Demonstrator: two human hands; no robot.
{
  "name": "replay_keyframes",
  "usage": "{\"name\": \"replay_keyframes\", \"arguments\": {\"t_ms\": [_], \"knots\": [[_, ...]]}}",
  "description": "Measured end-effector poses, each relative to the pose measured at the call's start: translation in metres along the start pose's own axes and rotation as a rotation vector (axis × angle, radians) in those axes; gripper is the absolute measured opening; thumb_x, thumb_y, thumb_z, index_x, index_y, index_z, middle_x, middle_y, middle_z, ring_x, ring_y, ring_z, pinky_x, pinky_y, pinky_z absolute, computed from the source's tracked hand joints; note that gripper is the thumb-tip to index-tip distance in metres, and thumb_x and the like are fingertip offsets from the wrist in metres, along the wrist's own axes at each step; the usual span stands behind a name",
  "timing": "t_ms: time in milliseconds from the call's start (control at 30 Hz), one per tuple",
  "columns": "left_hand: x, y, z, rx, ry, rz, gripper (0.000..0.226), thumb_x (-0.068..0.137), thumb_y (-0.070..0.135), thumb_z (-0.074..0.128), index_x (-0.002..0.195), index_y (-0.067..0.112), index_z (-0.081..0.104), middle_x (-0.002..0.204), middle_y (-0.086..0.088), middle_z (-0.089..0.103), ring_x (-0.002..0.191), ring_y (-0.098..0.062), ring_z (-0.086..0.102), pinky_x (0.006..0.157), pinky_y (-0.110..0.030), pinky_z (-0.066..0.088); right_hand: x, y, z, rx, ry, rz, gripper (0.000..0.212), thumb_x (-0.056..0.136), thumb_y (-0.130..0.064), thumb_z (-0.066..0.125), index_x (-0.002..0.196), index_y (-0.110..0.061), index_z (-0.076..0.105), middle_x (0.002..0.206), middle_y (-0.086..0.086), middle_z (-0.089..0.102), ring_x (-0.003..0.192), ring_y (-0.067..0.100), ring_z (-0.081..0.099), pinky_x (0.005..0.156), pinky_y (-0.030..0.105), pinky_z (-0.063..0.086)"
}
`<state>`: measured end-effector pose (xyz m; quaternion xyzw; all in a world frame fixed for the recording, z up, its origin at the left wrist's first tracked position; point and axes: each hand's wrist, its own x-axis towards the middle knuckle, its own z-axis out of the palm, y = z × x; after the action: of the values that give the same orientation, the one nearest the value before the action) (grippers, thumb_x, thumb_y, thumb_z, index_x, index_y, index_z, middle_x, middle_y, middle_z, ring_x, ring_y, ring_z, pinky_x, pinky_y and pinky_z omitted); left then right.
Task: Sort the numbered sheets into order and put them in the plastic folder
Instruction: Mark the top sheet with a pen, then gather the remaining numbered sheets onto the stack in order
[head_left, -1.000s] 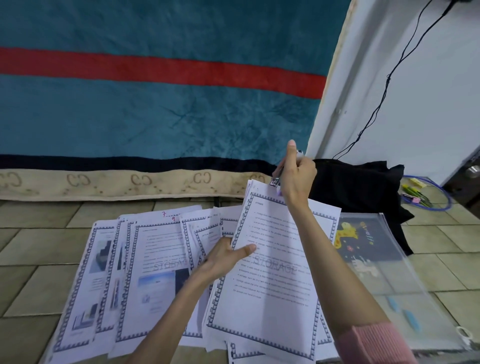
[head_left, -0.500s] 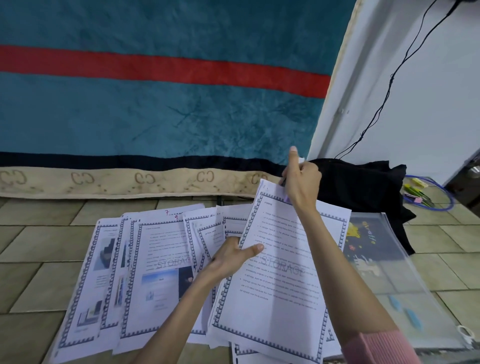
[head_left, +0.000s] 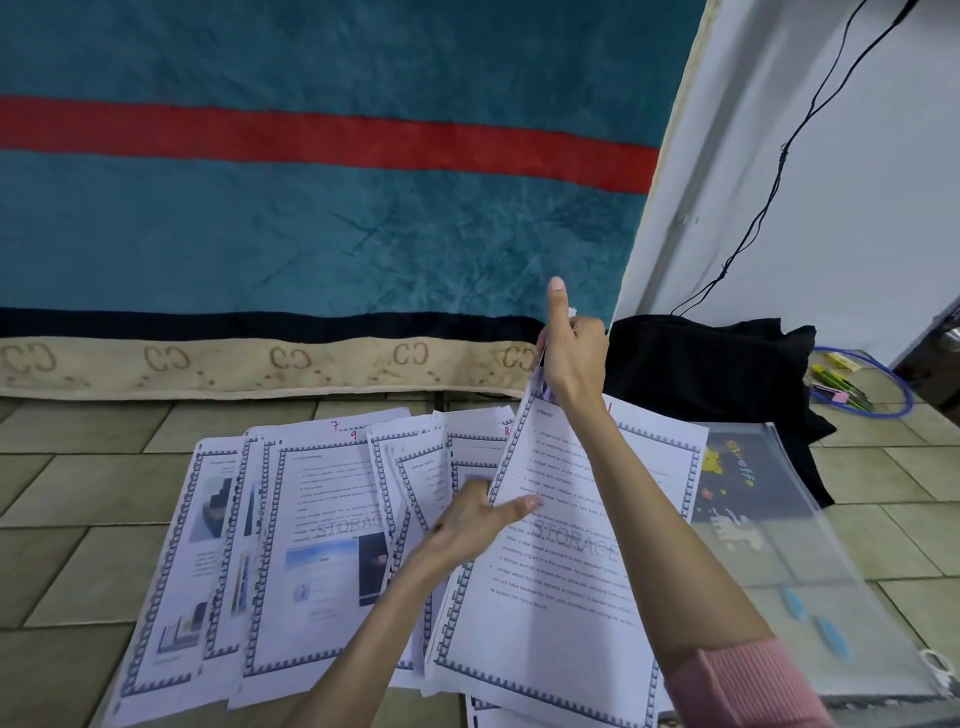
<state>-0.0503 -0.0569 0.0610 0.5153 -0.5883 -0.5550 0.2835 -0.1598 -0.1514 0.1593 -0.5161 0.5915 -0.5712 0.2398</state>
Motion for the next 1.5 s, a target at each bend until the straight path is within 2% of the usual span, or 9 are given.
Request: {"name": "replay_keyframes", "arguments": {"t_ms": [333, 500, 700, 933, 1000, 1067, 1233, 1367, 1500], "knots": [[-0.002, -0.001, 0.006, -0.035, 0.021, -0.015, 0.041, 0.088, 0.039, 0.060, 0.124, 0.019, 0.058, 0.121, 0.008, 0.062, 0.103, -0.005, 0.058, 0.079, -0.015, 0.043, -0.002, 0.004, 0.001, 0.037, -0.128, 0.042, 0.081, 0.085, -0.068, 0.040, 0.051, 0.005, 0.049, 0.041, 0.008, 0.046, 0.038, 0.025, 0.049, 0.051, 0.029, 0.044], [-0.006, -0.016, -0.026, -0.120, 0.008, -0.152, 0.034, 0.087, 0.031, 0.062, 0.117, 0.016, 0.061, 0.111, 0.002, 0.068, 0.091, -0.009, 0.067, 0.082, -0.023, 0.054, 0.006, -0.004, -0.017, 0.520, -0.011, 0.227, 0.060, 0.092, -0.057, 0.038, 0.059, -0.008, 0.047, 0.049, 0.007, 0.056, 0.039, 0.024, 0.053, 0.036, 0.023, 0.037], [-0.015, -0.041, -0.089, -0.141, 0.174, -0.270, 0.020, 0.085, 0.023, 0.066, 0.104, 0.016, 0.066, 0.110, -0.011, 0.069, 0.094, -0.022, 0.067, 0.089, -0.036, 0.051, -0.019, 0.087, -0.031, -0.432, -0.111, 0.275, 0.048, 0.098, -0.048, 0.023, 0.107, -0.004, 0.040, 0.116, 0.020, 0.055, 0.105, 0.038, 0.053, 0.088, 0.046, 0.041], [-0.028, -0.032, -0.129, -0.068, 0.302, -0.247, 0.032, 0.086, 0.011, 0.064, 0.118, 0.011, 0.059, 0.114, -0.012, 0.065, 0.099, -0.028, 0.063, 0.090, -0.040, 0.049, -0.092, 0.152, -0.015, -0.993, -0.497, 0.155, 0.042, 0.094, -0.041, 0.042, 0.098, -0.002, 0.058, 0.095, 0.017, 0.060, 0.084, 0.035, 0.062, 0.065, 0.041, 0.049], [-0.032, -0.019, -0.132, -0.016, 0.296, -0.183, 0.033, 0.087, 0.014, 0.063, 0.120, 0.015, 0.058, 0.115, -0.008, 0.065, 0.102, -0.027, 0.063, 0.091, -0.042, 0.050, -0.093, 0.146, -0.014, -0.952, -0.512, 0.158, 0.060, 0.092, -0.052, 0.027, 0.090, -0.007, 0.066, 0.090, 0.012, 0.064, 0.081, 0.032, 0.063, 0.066, 0.040, 0.050], [-0.036, 0.000, -0.130, 0.009, 0.287, -0.125, 0.026, 0.088, 0.017, 0.062, 0.114, 0.021, 0.060, 0.107, -0.001, 0.067, 0.099, -0.022, 0.063, 0.090, -0.040, 0.049, -0.088, 0.126, -0.017, -0.665, -0.450, 0.131, 0.067, 0.094, -0.057, 0.016, 0.125, -0.013, 0.055, 0.123, 0.006, 0.056, 0.117, 0.030, 0.051, 0.092, 0.043, 0.041], [-0.012, 0.055, -0.089, -0.156, 0.313, 0.063, 0.025, 0.092, 0.013, 0.056, 0.115, 0.022, 0.058, 0.101, 0.006, 0.064, 0.092, -0.009, 0.062, 0.080, -0.027, 0.050, -0.059, 0.085, -0.059, 0.372, -0.385, 0.389, 0.064, 0.094, -0.034, 0.052, 0.147, -0.026, 0.017, 0.138, 0.001, 0.049, 0.117, 0.013, 0.055, 0.099, 0.029, 0.045], [0.039, 0.071, -0.009, -0.225, 0.202, 0.086, 0.035, 0.093, 0.005, 0.052, 0.128, 0.008, 0.051, 0.118, -0.006, 0.060, 0.105, -0.023, 0.059, 0.094, -0.037, 0.048, -0.036, 0.084, -0.133, -0.026, -0.054, 0.212, 0.054, 0.090, -0.005, 0.056, 0.136, -0.019, 0.031, 0.092, 0.005, 0.060, 0.065, 0.003, 0.060, 0.056, 0.010, 0.044], [0.084, 0.061, 0.099, -0.074, 0.062, 0.097, 0.064, 0.089, 0.007, 0.059, 0.143, 0.013, 0.024, 0.132, -0.002, 0.050, 0.121, -0.020, 0.049, 0.099, -0.037, 0.044, -0.014, 0.119, -0.217, -0.666, 0.063, 0.271, 0.029, 0.091, -0.007, 0.048, 0.116, -0.018, 0.052, 0.092, 0.011, 0.059, 0.082, 0.031, 0.059, 0.068, 0.034, 0.045]]}}
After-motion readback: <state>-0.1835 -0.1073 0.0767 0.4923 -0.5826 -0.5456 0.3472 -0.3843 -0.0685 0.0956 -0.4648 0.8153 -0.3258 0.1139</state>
